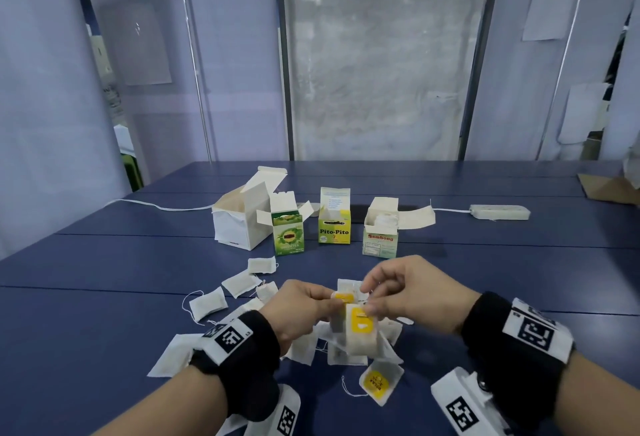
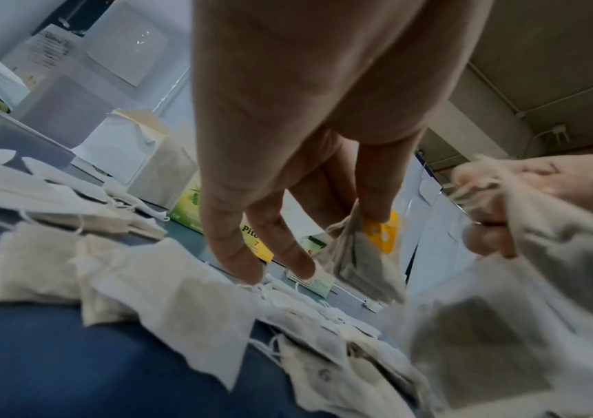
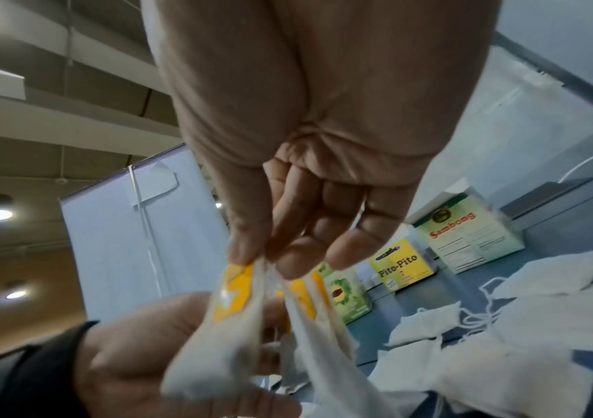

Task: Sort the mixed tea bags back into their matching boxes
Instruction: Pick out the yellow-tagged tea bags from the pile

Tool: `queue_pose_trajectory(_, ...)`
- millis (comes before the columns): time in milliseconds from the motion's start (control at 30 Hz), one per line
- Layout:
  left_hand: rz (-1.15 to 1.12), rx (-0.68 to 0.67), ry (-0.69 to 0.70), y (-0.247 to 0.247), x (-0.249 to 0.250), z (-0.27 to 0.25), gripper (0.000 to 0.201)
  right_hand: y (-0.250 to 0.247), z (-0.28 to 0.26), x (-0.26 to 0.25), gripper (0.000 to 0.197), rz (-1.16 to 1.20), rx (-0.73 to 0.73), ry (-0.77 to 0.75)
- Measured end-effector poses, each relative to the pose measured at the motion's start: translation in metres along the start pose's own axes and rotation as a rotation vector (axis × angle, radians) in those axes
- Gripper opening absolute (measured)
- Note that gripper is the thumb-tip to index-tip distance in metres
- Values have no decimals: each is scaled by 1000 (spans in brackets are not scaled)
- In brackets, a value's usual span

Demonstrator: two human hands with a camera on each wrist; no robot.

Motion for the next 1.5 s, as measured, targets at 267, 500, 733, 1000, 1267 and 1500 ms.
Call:
queue_pose_trajectory(267, -77, -94, 31, 1, 4, -14, 19, 18, 13, 11, 16, -16, 312, -72)
queue_pose_trajectory(500, -62, -39, 22, -1, 0, -12, 14, 22, 14, 9, 19, -19, 307, -71)
queue_pose_trajectory(733, -91, 35, -79, -18, -10, -7, 11, -8, 2, 16, 12, -120, 272, 26)
queue_pose_trajectory(1000, -182, 118, -125, -39, -21, -5, 12, -49, -21, 23, 12, -616, 514, 113)
queue_pose_trajectory(1267, -183, 115, -138, -35, -15, -8, 10, 15, -19, 49, 36, -720, -66, 240)
queue_pose_trajectory(1500, -195, 93, -135, -36, -14, -11, 12, 30, -14, 45, 25, -905, -241, 57)
Point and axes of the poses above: each hand's wrist, its own z-axis towards the middle knuckle, its own y-axis out of the palm, x = y × z, the point moved 2 cm from there along z, towards the middle knuckle, and after that the axes turned 15 degrees about z, right-handed, at the moved point
